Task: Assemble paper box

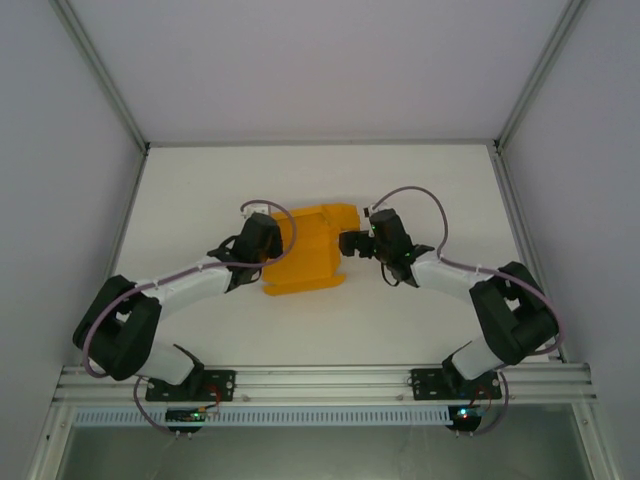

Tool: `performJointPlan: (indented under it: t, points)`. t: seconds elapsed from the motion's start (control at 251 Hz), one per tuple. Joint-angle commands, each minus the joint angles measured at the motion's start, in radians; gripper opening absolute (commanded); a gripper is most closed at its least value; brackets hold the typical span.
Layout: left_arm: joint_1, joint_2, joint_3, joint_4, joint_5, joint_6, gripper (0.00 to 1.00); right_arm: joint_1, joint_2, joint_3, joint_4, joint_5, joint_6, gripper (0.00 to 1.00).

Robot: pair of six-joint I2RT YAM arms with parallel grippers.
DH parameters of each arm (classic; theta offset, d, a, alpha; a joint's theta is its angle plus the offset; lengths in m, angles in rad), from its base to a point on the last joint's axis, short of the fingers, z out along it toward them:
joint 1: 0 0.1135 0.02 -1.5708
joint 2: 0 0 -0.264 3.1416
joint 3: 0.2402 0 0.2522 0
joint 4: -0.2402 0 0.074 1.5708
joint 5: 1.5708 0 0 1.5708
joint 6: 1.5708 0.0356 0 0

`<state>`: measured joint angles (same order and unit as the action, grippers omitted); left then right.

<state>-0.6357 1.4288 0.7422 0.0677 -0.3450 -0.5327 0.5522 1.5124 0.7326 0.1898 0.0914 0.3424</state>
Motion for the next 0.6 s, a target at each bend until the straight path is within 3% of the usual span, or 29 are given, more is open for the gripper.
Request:
performJointPlan:
  t: [0.0, 0.347, 0.595]
  points:
    - [-0.003, -0.017, -0.014, 0.029, 0.003, 0.009, 0.0, -0.016, 0.007, 0.011, -0.05, 0.026, -0.049, 0.99]
    - [-0.001, -0.019, 0.002, 0.037, 0.026, 0.049, 0.0, -0.043, -0.011, -0.013, -0.04, -0.03, -0.075, 0.99]
    - [-0.001, -0.001, 0.008, 0.03, 0.033, 0.029, 0.0, -0.017, 0.003, 0.056, -0.021, -0.151, -0.103, 1.0]
